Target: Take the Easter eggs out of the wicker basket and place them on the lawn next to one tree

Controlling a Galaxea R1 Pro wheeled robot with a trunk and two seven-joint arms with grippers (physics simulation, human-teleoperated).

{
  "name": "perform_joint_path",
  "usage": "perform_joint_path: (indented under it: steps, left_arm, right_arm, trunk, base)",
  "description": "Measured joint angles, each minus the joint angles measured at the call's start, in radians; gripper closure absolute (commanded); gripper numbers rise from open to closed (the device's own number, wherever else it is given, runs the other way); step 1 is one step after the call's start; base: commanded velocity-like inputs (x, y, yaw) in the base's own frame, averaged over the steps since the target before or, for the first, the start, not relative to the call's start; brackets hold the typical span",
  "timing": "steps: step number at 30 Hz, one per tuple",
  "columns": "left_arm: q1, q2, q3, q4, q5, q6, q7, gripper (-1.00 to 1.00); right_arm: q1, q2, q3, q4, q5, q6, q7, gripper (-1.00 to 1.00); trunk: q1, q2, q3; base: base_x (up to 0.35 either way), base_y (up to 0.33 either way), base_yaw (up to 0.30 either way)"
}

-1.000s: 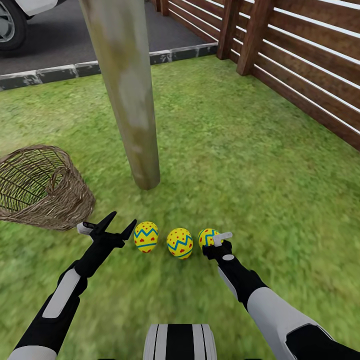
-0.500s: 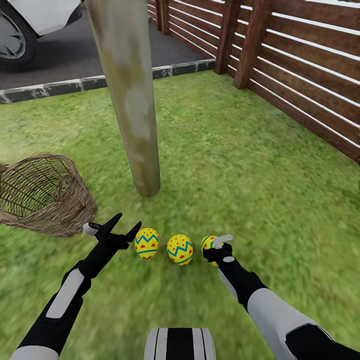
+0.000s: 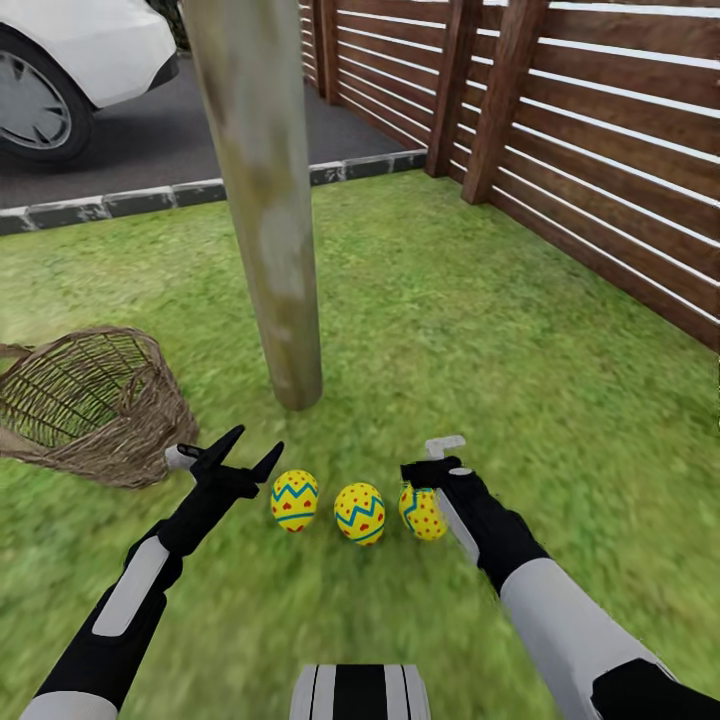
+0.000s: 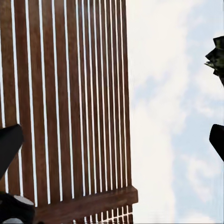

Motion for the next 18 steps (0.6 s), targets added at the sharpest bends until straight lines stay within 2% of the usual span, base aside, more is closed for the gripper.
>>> perform_joint_path:
  steps: [2,4,7,9,10,15,18]
  left_arm:
    - [0.000,0.000,-0.023,-0.003,-0.001,0.000,0.000,-1.00]
    - [-0.003,0.000,-0.042,-0.013,-0.003,0.001,0.001,-1.00]
    - [-0.008,0.003,-0.058,-0.062,-0.004,0.005,0.030,-1.00]
    - [-0.009,0.006,-0.062,-0.104,-0.002,0.012,0.121,-1.00]
    - [-0.009,0.007,-0.064,-0.134,0.002,0.015,0.208,-1.00]
    - [-0.009,0.007,-0.066,-0.145,0.003,0.015,0.236,-1.00]
    - [-0.009,0.003,-0.066,-0.143,-0.002,0.007,0.259,-1.00]
  right_arm:
    - [0.001,-0.028,0.000,-0.023,-0.067,0.035,0.000,-1.00]
    - [0.001,-0.046,-0.003,-0.027,-0.086,0.043,0.000,-1.00]
    - [0.001,-0.052,-0.003,-0.028,-0.090,0.044,0.000,-1.00]
    - [0.001,-0.053,-0.003,-0.028,-0.090,0.044,0.000,-1.00]
    - [0.001,-0.054,-0.003,-0.027,-0.092,0.044,0.000,-1.00]
    - [0.001,-0.061,-0.005,-0.028,-0.092,0.053,0.000,-1.00]
    - [0.000,-0.063,-0.012,-0.031,-0.091,0.099,0.000,-1.00]
  trunk:
    - [-0.001,0.000,0.008]
    - [-0.002,0.001,0.015]
    - [-0.003,0.002,0.027]
    - [-0.004,0.002,0.035]
    - [-0.004,0.002,0.039]
    - [-0.006,0.004,0.058]
    - [-0.007,0.004,0.070]
  base:
    - [0.000,0.000,0.000]
    - [0.000,0.000,0.000]
    - [0.000,0.000,0.000]
    - [-0.059,0.000,0.000]
    - [-0.198,0.000,0.000]
    - [-0.309,0.000,0.000]
    - [-0.342,0.000,0.000]
